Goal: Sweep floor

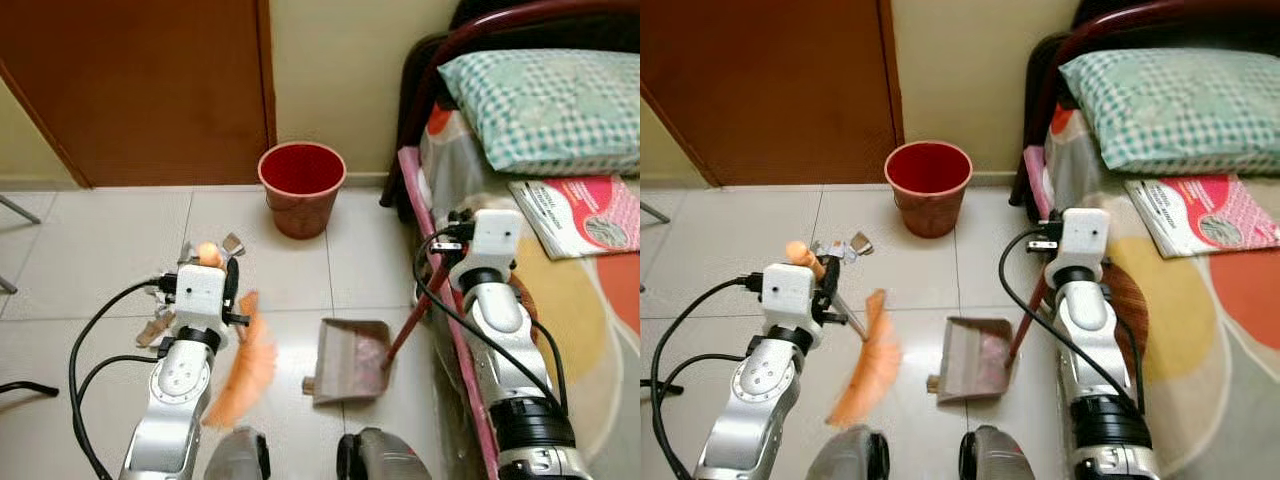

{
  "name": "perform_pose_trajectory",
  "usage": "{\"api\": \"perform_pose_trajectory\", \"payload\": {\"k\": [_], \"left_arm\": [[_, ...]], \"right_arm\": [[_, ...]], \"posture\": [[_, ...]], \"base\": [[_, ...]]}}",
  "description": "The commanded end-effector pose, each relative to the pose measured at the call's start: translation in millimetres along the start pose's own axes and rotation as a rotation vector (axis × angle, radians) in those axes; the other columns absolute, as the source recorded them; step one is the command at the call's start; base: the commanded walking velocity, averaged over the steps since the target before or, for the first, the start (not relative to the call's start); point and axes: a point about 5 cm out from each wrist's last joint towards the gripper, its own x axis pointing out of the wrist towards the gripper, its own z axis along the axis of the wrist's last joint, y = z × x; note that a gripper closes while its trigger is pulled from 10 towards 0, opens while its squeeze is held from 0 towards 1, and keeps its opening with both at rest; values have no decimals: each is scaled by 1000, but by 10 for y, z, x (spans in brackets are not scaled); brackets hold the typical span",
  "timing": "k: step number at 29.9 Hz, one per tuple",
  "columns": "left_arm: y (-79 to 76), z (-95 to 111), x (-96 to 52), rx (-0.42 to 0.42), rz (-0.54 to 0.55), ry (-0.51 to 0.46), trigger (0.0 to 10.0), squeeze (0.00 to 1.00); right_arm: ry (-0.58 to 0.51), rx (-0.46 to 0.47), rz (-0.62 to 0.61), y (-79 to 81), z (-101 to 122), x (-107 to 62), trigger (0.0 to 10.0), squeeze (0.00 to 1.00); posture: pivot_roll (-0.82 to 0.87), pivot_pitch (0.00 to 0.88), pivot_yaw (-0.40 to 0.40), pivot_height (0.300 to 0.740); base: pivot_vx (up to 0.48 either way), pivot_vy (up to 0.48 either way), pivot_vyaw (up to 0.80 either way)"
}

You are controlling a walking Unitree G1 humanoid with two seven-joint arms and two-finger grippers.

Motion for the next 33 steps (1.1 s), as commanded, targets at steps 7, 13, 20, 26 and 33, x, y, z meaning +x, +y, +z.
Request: {"api": "perform_pose_trajectory", "payload": {"k": [7,13,20,26,33], "left_arm": [[-49,-137,-52,-18,-29,86,10000,0],[-165,-124,-39,-54,-105,92,10000,0],[-427,-40,17,-84,-263,81,10000,0],[-577,39,75,-118,-330,67,10000,0],[-776,296,249,-276,-350,5,10000,0]], "right_arm": [[-34,-66,-8,18,56,53,10000,0],[-25,-74,-7,61,13,72,10000,0],[20,-87,-6,261,-118,85,10000,0],[32,-79,26,361,-169,77,10000,0],[54,-59,32,447,-232,80,10000,0]], "posture": [[16,164,-60,740],[16,168,-58,740],[33,171,-62,740],[32,172,-64,740],[28,166,-65,740]], "base": [[0,0,0],[0,0,0],[0,0,0],[0,0,0],[0,0,0]]}}
